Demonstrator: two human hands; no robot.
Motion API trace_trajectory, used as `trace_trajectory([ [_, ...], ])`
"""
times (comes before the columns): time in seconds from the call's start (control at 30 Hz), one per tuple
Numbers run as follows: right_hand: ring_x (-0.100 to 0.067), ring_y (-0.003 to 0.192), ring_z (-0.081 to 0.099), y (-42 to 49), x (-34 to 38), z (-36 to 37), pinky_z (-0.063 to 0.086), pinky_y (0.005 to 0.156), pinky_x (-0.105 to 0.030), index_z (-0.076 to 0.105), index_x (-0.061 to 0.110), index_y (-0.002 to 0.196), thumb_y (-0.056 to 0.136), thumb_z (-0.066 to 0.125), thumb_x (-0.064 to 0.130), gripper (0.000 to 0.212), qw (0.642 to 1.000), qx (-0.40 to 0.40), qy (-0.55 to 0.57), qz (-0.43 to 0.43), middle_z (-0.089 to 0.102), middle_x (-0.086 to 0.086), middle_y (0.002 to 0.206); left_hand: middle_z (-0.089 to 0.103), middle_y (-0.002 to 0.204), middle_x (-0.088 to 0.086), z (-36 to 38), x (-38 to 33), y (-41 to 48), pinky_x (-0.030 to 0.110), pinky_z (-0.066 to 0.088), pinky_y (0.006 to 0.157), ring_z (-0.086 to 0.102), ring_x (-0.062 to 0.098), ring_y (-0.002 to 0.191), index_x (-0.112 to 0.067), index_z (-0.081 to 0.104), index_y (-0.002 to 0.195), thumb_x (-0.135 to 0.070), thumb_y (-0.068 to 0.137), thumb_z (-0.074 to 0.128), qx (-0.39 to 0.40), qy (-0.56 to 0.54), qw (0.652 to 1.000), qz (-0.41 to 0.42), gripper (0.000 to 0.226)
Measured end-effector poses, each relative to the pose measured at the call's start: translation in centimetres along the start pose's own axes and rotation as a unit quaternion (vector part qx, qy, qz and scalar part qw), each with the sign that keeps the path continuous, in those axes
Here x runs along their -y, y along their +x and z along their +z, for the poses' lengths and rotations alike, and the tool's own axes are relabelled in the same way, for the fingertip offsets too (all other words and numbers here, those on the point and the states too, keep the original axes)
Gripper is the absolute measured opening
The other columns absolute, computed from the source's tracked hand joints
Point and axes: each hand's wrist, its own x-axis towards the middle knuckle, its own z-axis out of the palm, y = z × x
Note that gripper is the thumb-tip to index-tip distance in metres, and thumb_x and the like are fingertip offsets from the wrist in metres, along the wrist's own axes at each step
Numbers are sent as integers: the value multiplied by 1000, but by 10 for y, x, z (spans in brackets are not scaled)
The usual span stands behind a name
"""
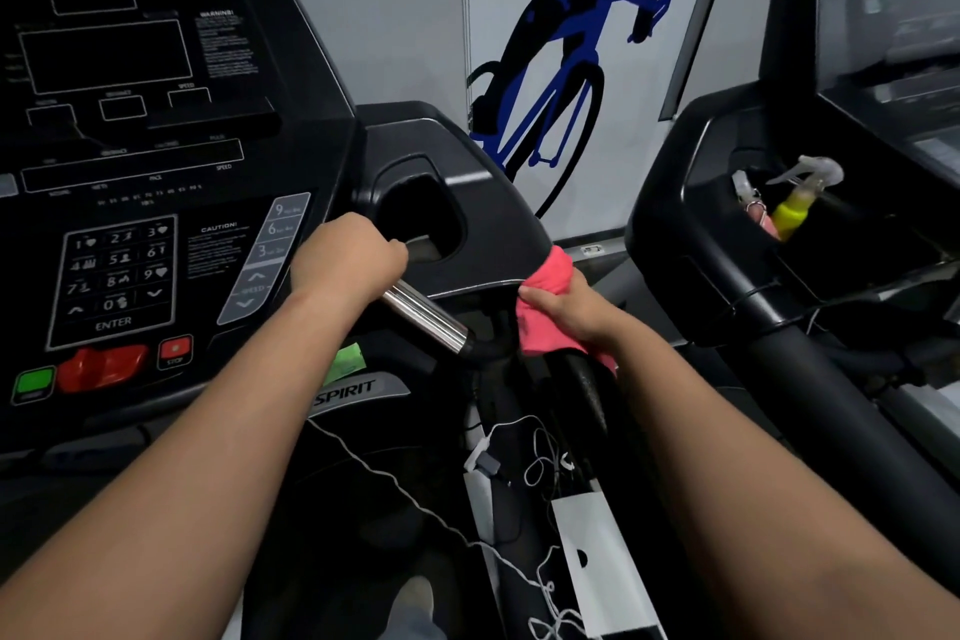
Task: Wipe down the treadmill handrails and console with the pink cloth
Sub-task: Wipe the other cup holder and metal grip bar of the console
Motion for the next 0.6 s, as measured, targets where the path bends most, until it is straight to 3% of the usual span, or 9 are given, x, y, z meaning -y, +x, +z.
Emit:
trace_trajectory([
  [0.07, 0, 90, 64, -5, 2, -6, 50, 74, -10, 47, 11, 126, 91, 60, 36, 45, 997, 59, 58, -6, 63, 3, 108, 56, 67, 7, 0, -1, -1, 25, 30, 49, 49, 22, 59, -7, 53, 65, -29, 88, 49, -7, 1, 1000, -2, 32],
  [0.1, -1, 84, 65, -8, 1, -10, 51, 72, -13, 48, 12, 123, 96, 50, 34, 34, 994, 73, 85, -1, 64, 2, 102, 56, 68, 8, 0, -2, -1, 26, 30, 50, 50, 24, 61, -8, 52, 64, -29, 88, 49, -10, 5, 1000, -2, 32],
  [0.2, -20, 97, 66, -7, -4, -15, 50, 93, -37, 51, 10, 124, 94, 43, 55, 55, 995, 76, 71, 9, 67, -9, 108, 56, 74, 9, 0, -5, -1, 27, 31, 53, 52, 29, 69, -9, 49, 63, -28, 87, 49, -18, 20, 1000, -8, 31],
  [0.23, -23, 102, 64, -5, -6, -15, 47, 98, -39, 52, 11, 123, 91, 41, 61, 60, 996, 72, 54, 11, 66, -9, 111, 57, 75, 10, -1, -6, -1, 27, 32, 53, 53, 30, 70, -9, 49, 63, -26, 87, 50, -18, 23, 999, -11, 29],
  [0.37, -20, 106, 54, -6, -5, -5, 38, 95, -30, 52, 13, 114, 101, 26, 48, 46, 999, -30, 12, 18, 58, -9, 106, 53, 70, 7, -2, -10, -3, 25, 29, 50, 49, 26, 64, -9, 48, 64, -21, 85, 51, -22, 24, 999, -20, 25],
  [0.43, -27, 119, 51, -6, -2, 0, 34, 104, -35, 51, 8, 128, 100, 25, 51, 57, 997, -62, -29, 37, 55, -17, 123, 52, 72, 7, -3, -11, -5, 27, 34, 57, 49, 26, 67, -8, 48, 67, -21, 86, 51, -22, 26, 999, -20, 24],
  [0.5, -32, 128, 44, -8, 4, 3, 31, 106, -37, 35, 8, 144, 99, 26, 52, 64, 992, -69, -83, 65, 45, -18, 141, 49, 72, 7, -3, -11, -6, 29, 35, 61, 48, 27, 71, -8, 48, 67, -22, 86, 51, -20, 28, 999, -22, 24],
  [0.6, -35, 123, 48, -14, 9, 8, 35, 99, -40, 28, 1, 142, 96, 30, 56, 71, 980, -96, -152, 88, 48, -22, 136, 46, 65, 4, -3, -10, -5, 26, 30, 51, 45, 22, 61, -11, 46, 63, -22, 87, 51, -21, 29, 999, -26, 27],
])
